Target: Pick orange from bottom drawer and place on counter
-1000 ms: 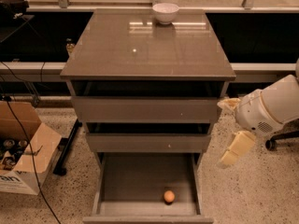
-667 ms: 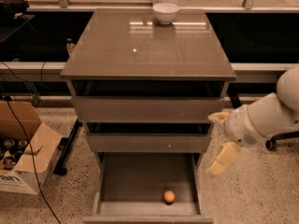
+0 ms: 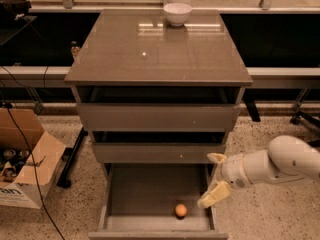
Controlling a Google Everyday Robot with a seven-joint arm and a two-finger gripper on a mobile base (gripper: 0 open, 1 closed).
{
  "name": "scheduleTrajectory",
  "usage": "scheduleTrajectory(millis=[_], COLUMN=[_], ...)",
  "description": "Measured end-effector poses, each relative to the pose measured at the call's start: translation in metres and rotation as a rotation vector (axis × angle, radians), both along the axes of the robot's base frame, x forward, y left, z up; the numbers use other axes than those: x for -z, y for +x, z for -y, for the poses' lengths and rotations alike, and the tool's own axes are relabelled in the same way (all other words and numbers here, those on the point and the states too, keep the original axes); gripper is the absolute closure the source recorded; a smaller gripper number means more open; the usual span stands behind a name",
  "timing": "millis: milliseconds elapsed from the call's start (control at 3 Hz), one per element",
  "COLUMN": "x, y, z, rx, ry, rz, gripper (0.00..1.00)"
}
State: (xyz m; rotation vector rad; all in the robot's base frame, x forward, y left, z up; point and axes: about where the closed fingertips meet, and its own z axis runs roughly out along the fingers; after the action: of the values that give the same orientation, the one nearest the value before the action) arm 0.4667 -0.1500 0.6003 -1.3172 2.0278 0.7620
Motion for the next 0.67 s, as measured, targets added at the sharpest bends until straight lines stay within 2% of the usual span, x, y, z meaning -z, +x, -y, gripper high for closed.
scheduleTrajectory(millis=[333,667], x=[0.054,0.069], y=[0.014,0.008], z=[-0.004,-0.009], rx=[0.028,0.023], ry=[0.098,0.114], rz=[-0.02,-0.047], gripper=[0.0,0.0])
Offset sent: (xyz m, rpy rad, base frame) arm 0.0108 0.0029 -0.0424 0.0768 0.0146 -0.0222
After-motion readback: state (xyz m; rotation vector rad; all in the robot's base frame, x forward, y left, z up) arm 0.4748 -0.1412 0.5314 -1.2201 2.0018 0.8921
